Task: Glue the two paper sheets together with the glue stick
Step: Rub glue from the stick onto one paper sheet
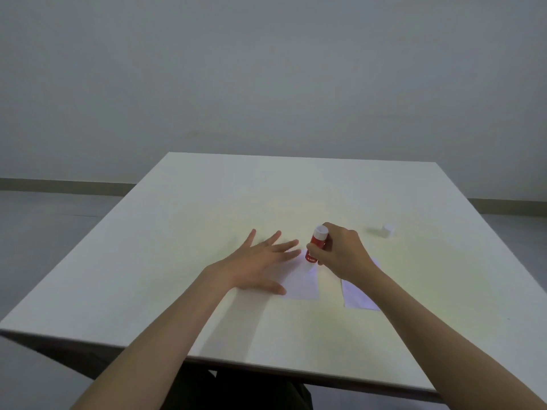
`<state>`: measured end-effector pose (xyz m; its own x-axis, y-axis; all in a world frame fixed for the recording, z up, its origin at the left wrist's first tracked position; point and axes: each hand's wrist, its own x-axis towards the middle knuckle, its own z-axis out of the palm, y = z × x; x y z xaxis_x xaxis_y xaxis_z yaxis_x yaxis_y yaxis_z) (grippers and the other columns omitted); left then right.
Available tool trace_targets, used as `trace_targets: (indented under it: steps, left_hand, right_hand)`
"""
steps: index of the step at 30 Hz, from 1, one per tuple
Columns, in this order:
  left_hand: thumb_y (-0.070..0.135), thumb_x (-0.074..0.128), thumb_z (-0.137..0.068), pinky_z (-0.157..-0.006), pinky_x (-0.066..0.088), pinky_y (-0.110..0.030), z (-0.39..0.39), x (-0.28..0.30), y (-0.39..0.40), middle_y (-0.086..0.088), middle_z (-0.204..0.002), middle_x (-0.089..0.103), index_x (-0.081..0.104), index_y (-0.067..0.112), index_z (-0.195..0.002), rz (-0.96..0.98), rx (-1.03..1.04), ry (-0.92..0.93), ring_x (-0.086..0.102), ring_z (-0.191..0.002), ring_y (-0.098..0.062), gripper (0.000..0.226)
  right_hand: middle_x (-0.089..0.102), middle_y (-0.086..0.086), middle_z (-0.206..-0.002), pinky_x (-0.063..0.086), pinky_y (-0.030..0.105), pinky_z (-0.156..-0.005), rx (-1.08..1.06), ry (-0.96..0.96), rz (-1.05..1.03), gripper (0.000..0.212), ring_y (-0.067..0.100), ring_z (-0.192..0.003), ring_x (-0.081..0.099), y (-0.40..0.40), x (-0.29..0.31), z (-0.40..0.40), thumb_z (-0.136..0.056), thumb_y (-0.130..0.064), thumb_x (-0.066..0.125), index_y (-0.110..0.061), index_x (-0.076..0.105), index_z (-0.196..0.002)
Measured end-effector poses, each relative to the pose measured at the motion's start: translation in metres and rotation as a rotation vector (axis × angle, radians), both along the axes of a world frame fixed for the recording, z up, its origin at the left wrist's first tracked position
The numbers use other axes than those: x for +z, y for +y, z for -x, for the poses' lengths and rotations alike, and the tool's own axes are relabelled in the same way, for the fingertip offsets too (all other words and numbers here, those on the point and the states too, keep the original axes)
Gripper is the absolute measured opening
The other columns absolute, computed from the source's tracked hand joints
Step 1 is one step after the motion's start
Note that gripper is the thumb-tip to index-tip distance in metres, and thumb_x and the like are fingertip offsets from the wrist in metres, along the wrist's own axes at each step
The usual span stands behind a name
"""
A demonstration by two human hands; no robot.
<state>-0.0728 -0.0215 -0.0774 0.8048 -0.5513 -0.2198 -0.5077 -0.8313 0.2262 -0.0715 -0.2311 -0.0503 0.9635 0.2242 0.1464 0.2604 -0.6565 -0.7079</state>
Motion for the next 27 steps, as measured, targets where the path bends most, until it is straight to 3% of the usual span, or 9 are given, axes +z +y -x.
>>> trace_targets:
  steps: [3, 8, 11, 13, 18, 21, 27]
  left_hand:
    - [0.056, 0.056, -0.084, -0.113, -0.017, -0.052, -0.001, 0.004, -0.002, 0.026, -0.156, 0.006, 0.015, 0.039, -0.148, -0.012, 0.003, 0.083, -0.013, -0.146, -0.009, 0.078]
    - [0.054, 0.056, -0.084, -0.114, -0.015, -0.051, 0.001, 0.006, -0.002, 0.027, -0.156, 0.005, 0.016, 0.040, -0.147, -0.008, 0.029, 0.126, -0.011, -0.147, -0.011, 0.076]
    - [0.053, 0.056, -0.085, -0.114, -0.015, -0.052, 0.003, 0.007, -0.002, 0.026, -0.156, 0.005, 0.017, 0.039, -0.147, 0.003, 0.029, 0.137, -0.010, -0.147, -0.013, 0.075]
    - [0.052, 0.057, -0.086, -0.115, -0.015, -0.051, 0.003, 0.008, -0.003, 0.026, -0.156, 0.005, 0.017, 0.039, -0.147, 0.013, 0.035, 0.145, -0.011, -0.147, -0.013, 0.074]
    - [0.052, 0.055, -0.086, -0.115, -0.015, -0.052, 0.004, 0.011, -0.005, 0.027, -0.156, 0.003, 0.014, 0.045, -0.146, -0.028, 0.031, 0.147, -0.011, -0.147, -0.013, 0.073]
    - [0.053, 0.053, -0.087, -0.115, -0.014, -0.053, 0.005, 0.012, -0.005, 0.027, -0.156, 0.001, 0.013, 0.044, -0.147, -0.059, 0.026, 0.134, -0.011, -0.147, -0.015, 0.072]
    - [0.053, 0.051, -0.088, -0.116, -0.012, -0.054, 0.004, 0.012, -0.005, 0.029, -0.155, -0.003, 0.008, 0.047, -0.146, -0.080, 0.029, 0.165, -0.012, -0.147, -0.016, 0.072]
  right_hand:
    - [0.059, -0.011, -0.053, 0.041, 0.011, -0.047, -0.001, 0.007, -0.025, 0.024, 0.014, -0.055, 0.055, 0.000, 0.001, 0.000, -0.079, -0.016, 0.061, -0.025, 0.047, -0.061]
    - [0.063, -0.007, -0.056, 0.040, 0.008, -0.044, -0.014, 0.051, -0.051, 0.014, -0.004, -0.045, 0.056, -0.009, 0.002, -0.001, -0.079, -0.016, 0.061, -0.016, 0.053, -0.067]
    - [0.063, -0.005, -0.055, 0.042, 0.014, -0.047, -0.042, 0.055, -0.038, 0.016, -0.003, -0.043, 0.056, -0.020, 0.004, -0.002, -0.079, -0.015, 0.060, -0.015, 0.052, -0.065]
    - [0.061, -0.008, -0.052, 0.039, 0.010, -0.044, -0.073, 0.033, -0.047, 0.018, -0.003, -0.042, 0.055, -0.026, 0.005, -0.002, -0.079, -0.014, 0.060, -0.017, 0.051, -0.063]
    - [0.064, -0.010, -0.054, 0.041, 0.014, -0.048, -0.090, -0.073, -0.055, 0.012, 0.013, -0.056, 0.060, -0.010, 0.005, 0.000, -0.079, -0.016, 0.059, -0.012, 0.055, -0.069]
    - [0.072, 0.003, -0.068, 0.048, 0.033, -0.058, -0.046, -0.101, -0.014, 0.012, 0.023, -0.064, 0.062, 0.001, 0.003, 0.001, -0.081, -0.017, 0.057, -0.007, 0.054, -0.076]
    - [0.064, 0.009, -0.064, 0.045, 0.037, -0.060, 0.001, -0.168, 0.082, 0.013, 0.029, -0.061, 0.055, 0.003, -0.001, 0.010, -0.081, -0.016, 0.059, -0.004, 0.052, -0.079]
